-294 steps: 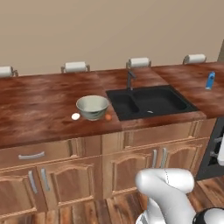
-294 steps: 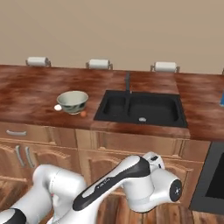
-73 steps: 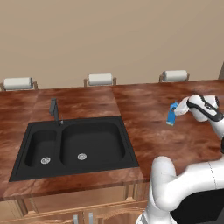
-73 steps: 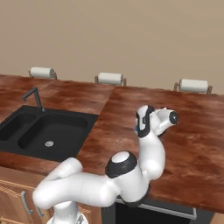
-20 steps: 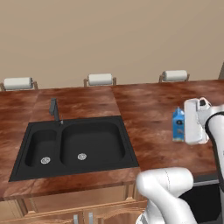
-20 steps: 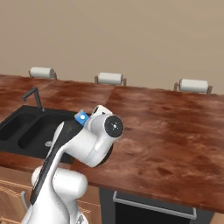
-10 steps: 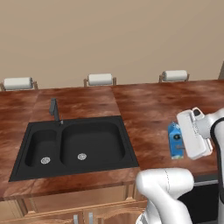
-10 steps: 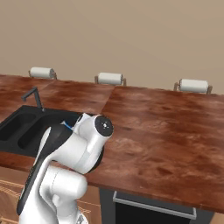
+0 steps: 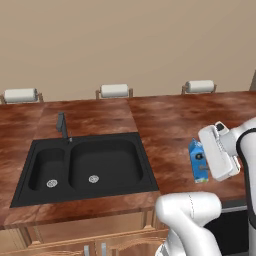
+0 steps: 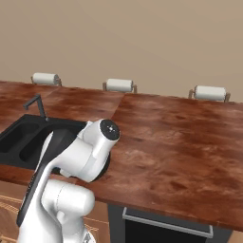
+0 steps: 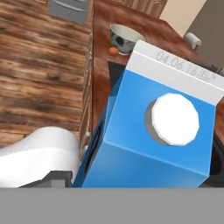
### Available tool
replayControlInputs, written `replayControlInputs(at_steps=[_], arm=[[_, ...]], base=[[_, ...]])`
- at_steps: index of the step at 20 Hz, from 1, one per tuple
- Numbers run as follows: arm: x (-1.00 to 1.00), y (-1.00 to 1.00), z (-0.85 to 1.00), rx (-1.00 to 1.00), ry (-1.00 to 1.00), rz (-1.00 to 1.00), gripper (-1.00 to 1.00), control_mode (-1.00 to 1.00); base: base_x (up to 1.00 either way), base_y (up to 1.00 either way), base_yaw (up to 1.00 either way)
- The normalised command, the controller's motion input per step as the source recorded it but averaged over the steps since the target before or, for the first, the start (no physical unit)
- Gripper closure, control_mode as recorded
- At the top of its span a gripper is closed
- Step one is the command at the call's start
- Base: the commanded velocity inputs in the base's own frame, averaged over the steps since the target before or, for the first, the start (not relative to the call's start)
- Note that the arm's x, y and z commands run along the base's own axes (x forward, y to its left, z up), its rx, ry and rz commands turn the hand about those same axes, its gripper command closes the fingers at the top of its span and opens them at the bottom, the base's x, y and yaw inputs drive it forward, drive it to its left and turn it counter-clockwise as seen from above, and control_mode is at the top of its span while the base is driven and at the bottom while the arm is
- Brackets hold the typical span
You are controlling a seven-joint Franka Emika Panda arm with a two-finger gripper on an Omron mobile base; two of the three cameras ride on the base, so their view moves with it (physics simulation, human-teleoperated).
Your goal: Gather the eggs and milk located in the vicinity of the sink area and place them right next to the bowl.
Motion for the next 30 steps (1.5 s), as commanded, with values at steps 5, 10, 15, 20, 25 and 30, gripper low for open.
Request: replayControlInputs(at_steps=[5,10,15,20,25,30], arm=[[0.0,0.0,0.0,0.0,0.0,0.0,1.0,1.0],[0.0,0.0,0.0,0.0,0.0,0.0,1.0,1.0],[0.0,0.0,0.0,0.0,0.0,0.0,1.0,1.0],[0.0,0.0,0.0,0.0,0.0,0.0,1.0,1.0],[0.0,0.0,0.0,0.0,0.0,0.0,1.0,1.0],[0.0,0.0,0.0,0.0,0.0,0.0,1.0,1.0]], base=[[-0.07,0.0,0.0],[-0.65,0.0,0.0],[-0.98,0.0,0.03],[-0.79,0.1,0.07],[-0.12,0.72,0.04],[0.02,1.0,0.02]])
